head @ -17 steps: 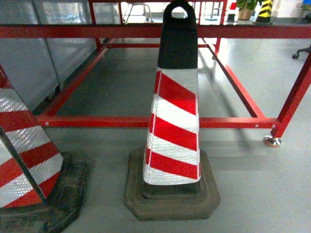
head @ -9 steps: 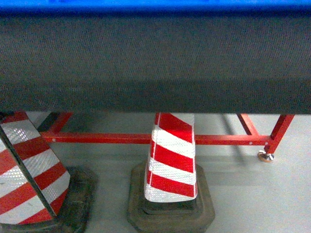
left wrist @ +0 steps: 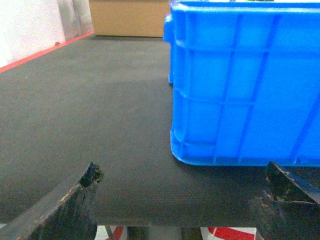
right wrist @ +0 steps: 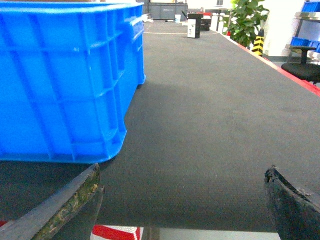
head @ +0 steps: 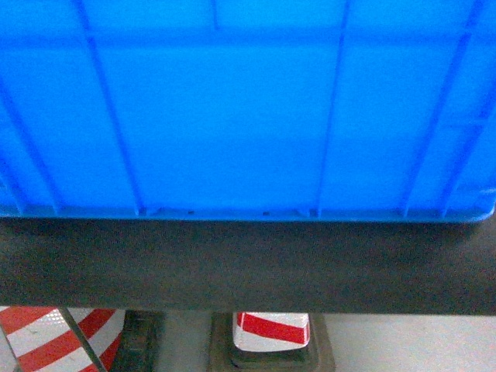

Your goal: Place box next to blue box on left shelf

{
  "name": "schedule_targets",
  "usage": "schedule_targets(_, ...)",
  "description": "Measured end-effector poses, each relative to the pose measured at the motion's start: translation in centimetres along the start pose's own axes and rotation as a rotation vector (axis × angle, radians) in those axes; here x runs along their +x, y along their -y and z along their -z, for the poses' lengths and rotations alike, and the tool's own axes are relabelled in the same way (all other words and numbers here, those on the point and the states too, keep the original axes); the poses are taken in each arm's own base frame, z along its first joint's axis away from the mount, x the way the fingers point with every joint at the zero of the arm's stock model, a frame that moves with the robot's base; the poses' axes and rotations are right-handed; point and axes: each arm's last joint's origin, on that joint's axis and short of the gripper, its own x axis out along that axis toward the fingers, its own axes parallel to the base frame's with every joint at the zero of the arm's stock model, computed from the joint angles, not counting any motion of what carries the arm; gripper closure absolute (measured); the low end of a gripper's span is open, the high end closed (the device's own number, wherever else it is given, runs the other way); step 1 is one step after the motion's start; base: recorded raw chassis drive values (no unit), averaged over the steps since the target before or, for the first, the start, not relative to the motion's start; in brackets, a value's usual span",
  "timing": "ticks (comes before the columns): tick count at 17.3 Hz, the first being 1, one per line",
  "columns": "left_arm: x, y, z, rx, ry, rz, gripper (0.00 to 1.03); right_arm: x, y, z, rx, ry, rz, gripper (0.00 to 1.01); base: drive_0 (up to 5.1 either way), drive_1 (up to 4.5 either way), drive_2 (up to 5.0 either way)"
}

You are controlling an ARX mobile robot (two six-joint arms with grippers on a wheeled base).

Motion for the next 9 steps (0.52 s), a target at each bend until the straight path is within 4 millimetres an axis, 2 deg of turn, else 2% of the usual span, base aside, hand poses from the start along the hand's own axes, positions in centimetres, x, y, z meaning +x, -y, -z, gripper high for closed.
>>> schedule_targets(9, 0.00, 0.00, -0.09, 0.001, 0.008, 0.001, 0.05, 0.00, 0.00, -0.04, 0.000, 0.004, 0.000, 0.03, 0.0, 0.00, 0.0)
